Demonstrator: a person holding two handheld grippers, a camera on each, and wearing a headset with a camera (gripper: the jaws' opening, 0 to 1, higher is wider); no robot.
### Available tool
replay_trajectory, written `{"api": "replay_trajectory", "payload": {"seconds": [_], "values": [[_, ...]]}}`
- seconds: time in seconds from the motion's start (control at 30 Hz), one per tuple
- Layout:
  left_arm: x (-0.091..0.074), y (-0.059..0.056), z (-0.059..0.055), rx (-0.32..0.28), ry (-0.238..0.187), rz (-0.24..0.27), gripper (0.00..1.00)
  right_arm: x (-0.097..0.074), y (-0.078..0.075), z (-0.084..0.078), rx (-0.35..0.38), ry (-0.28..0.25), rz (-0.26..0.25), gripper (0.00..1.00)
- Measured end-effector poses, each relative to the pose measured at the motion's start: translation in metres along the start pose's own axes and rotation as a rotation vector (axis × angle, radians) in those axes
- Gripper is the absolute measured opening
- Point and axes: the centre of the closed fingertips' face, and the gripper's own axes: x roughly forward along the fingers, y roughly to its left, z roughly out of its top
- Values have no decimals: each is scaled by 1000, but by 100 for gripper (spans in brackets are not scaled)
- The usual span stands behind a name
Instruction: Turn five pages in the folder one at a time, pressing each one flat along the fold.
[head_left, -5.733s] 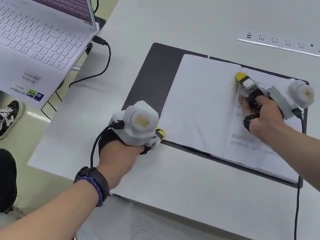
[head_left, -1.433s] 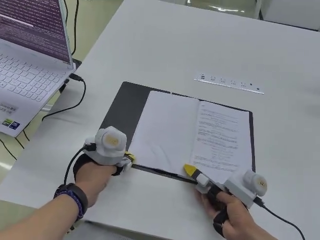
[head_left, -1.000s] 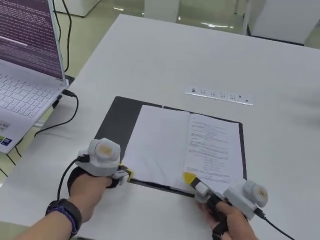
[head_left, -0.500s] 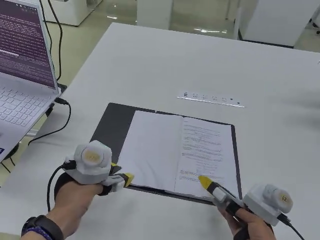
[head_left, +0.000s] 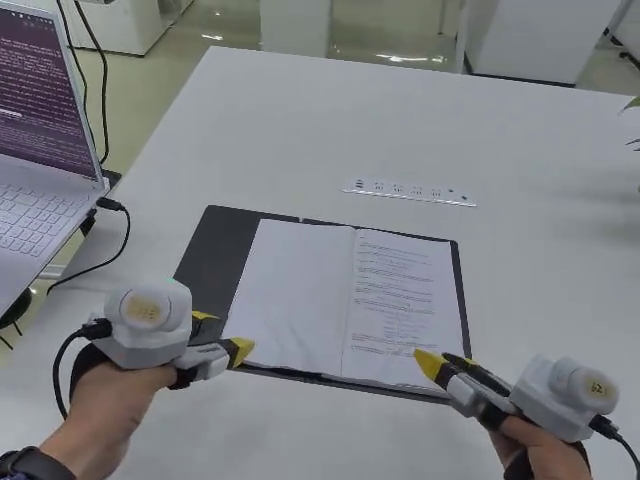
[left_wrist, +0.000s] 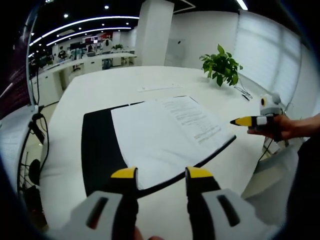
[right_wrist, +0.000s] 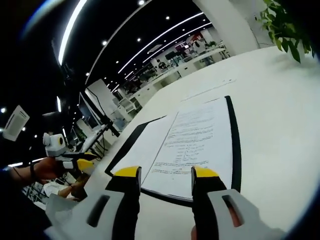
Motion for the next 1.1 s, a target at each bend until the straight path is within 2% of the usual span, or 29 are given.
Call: {"api": "replay_trajectory", "payload": {"seconds": [0.27,0.33,0.53,0.63,0.83,1.1], "values": [[-16,-3,7,28,-35,-6,44,-19,4,3,-96,-6,-20,45],[-20,-5,8,43,-40,-9,48,-26,3,2,-136,2,-35,48],[-32,-7,6,62,-54,-22,57,-42,1,-1,-182,14,-66,54],[-37,-8,4,63,-57,-27,60,-50,0,-7,-212,36,-83,57],[-38,-8,-2,64,-42,-29,63,-59,-2,-13,-205,39,-93,59],[-27,-16,3,68,-36,-48,64,-62,-4,-16,-185,38,-110,60]]}}
